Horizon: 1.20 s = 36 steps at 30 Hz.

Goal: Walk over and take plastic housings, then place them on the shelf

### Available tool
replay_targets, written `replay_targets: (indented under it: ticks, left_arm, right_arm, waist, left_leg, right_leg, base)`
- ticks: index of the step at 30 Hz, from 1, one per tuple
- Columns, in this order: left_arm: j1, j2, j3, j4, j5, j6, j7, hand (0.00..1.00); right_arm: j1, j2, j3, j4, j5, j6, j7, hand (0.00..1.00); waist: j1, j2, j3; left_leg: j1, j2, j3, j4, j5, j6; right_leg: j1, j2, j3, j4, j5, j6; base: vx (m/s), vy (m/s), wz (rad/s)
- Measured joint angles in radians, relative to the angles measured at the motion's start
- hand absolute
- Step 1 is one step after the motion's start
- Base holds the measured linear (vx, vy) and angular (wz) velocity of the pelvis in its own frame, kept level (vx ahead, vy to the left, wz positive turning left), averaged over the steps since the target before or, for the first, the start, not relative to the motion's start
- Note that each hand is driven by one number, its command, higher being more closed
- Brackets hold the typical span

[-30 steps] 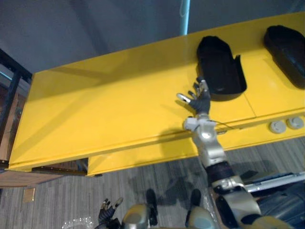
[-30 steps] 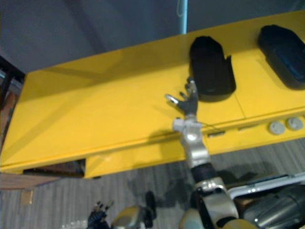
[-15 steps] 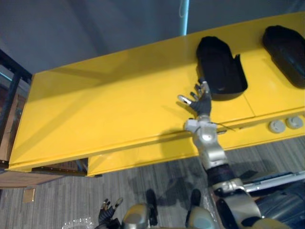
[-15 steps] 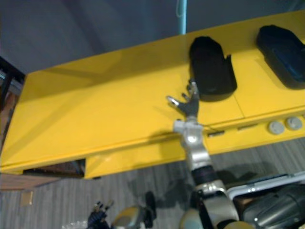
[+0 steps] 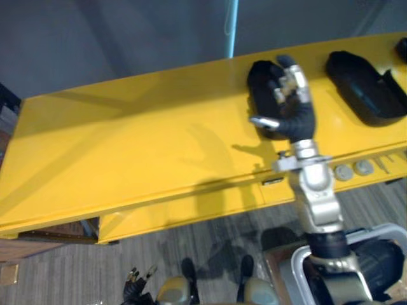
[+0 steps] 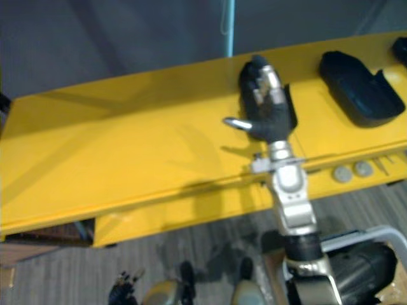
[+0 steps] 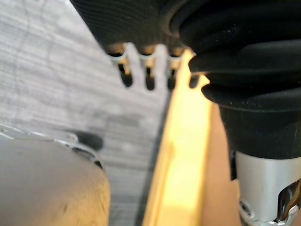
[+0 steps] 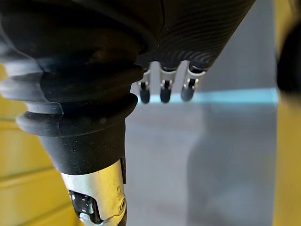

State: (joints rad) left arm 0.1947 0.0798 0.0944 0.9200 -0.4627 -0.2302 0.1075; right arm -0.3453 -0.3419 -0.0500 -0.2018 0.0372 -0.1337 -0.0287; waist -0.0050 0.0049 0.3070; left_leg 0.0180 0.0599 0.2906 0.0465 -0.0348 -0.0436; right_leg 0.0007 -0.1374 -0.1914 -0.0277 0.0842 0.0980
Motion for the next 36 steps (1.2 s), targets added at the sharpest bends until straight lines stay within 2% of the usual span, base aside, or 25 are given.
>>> replay_targets:
  ticks: [2,5,6,9,14,19,23,28,32,33,36]
  left_arm:
    - [0.0,0.001,0.01,0.001,0.0,0.0,0.0,0.0]
    - [0.0,0.004,0.011,0.0,0.0,-0.001,0.0,0.0]
    - [0.0,0.006,0.011,0.0,0.0,0.0,0.0,0.0]
    - [0.001,0.02,0.01,0.0,0.0,0.0,0.0,0.0]
    - [0.0,0.034,0.01,-0.006,0.001,0.0,0.0,0.0]
    - [0.0,0.037,0.01,-0.006,0.0,0.017,0.0,0.0]
    - [-0.001,0.038,0.01,-0.01,0.0,0.025,0.0,0.0]
    - [0.0,0.039,0.01,-0.026,0.001,0.046,0.0,0.0]
    - [0.0,0.038,0.01,-0.042,0.003,0.057,0.0,0.0]
    - [0.0,0.038,0.009,-0.042,0.008,0.057,0.0,0.0]
    - [0.0,0.038,0.009,-0.043,0.009,0.058,-0.001,0.0]
  right_arm:
    - [0.029,-0.043,-0.013,-0.001,-0.084,0.022,-0.008,0.0]
    - [0.075,-0.127,-0.012,-0.001,-0.204,0.06,0.006,0.0]
    - [0.085,-0.158,-0.012,0.0,-0.22,0.073,0.014,0.0]
    - [0.097,-0.193,-0.011,0.007,-0.22,0.074,0.034,0.0]
    - [0.095,-0.202,-0.006,0.078,-0.277,0.076,0.032,0.0]
    - [0.05,-0.244,0.041,0.214,-0.369,0.077,0.02,0.0]
    - [0.008,-0.261,0.069,0.296,-0.378,0.1,0.03,0.0]
    - [-0.027,-0.277,0.087,0.377,-0.387,0.103,0.032,0.0]
    - [-0.054,-0.308,0.103,0.427,-0.387,0.083,0.021,0.0]
    - [-0.062,-0.317,0.103,0.45,-0.388,0.065,0.006,0.0]
    - [-0.115,-0.327,0.119,0.51,-0.405,0.059,-0.001,0.0]
  waist:
    - [-0.011,-0.008,0.004]
    - [-0.012,-0.014,0.008]
    - [-0.012,-0.018,0.01]
    - [-0.012,-0.032,0.018]
    - [-0.012,-0.054,0.024]
    - [-0.011,-0.055,0.026]
    - [-0.009,-0.055,0.026]
    - [-0.007,-0.051,0.029]
    - [-0.009,-0.045,0.033]
    - [-0.009,-0.042,0.034]
    - [-0.006,-0.034,0.039]
  left_leg:
    - [0.0,0.0,0.002,0.001,-0.001,0.0]
    - [-0.002,0.001,0.006,0.003,-0.004,-0.001]
    - [-0.003,0.001,0.009,0.004,-0.006,-0.001]
    - [-0.005,0.003,0.011,0.016,-0.016,-0.002]
    - [-0.036,0.005,0.011,0.066,-0.047,0.004]
    - [-0.057,0.002,0.006,0.111,-0.074,0.014]
    - [-0.077,0.0,-0.005,0.141,-0.087,0.018]
    - [-0.092,0.0,-0.011,0.162,-0.093,0.021]
    - [-0.104,0.0,-0.021,0.173,-0.093,0.021]
    - [-0.108,0.0,-0.026,0.174,-0.093,0.021]
    - [-0.108,0.0,-0.027,0.175,-0.092,0.022]
  right_leg:
    - [-0.002,0.0,0.002,0.0,0.0,0.0]
    - [-0.005,0.001,0.005,0.0,-0.001,0.0]
    - [-0.007,0.001,0.007,0.0,-0.001,0.0]
    - [-0.006,0.001,0.008,0.002,-0.001,0.0]
    - [-0.018,-0.004,0.009,0.015,-0.001,0.0]
    - [-0.018,-0.01,0.003,0.02,-0.001,0.002]
    - [-0.02,-0.018,-0.004,0.024,-0.003,0.005]
    - [-0.027,-0.023,-0.011,0.031,-0.003,0.005]
    - [-0.033,-0.027,-0.024,0.035,-0.005,0.007]
    - [-0.033,-0.026,-0.028,0.036,-0.006,0.007]
    - [-0.033,-0.027,-0.029,0.037,-0.006,0.006]
  base:
    - [-0.03,0.011,-0.05]
    - [-0.01,0.001,-0.03]
    - [0.0,0.0,0.0]
    - [0.01,0.006,-0.02]
    - [0.0,0.0,0.0]
    - [-0.02,0.015,0.02]
    - [-0.06,0.022,0.07]
    - [-0.04,0.005,0.03]
    - [-0.05,0.0,0.07]
    - [-0.05,-0.011,0.09]
    - [-0.05,-0.008,0.02]
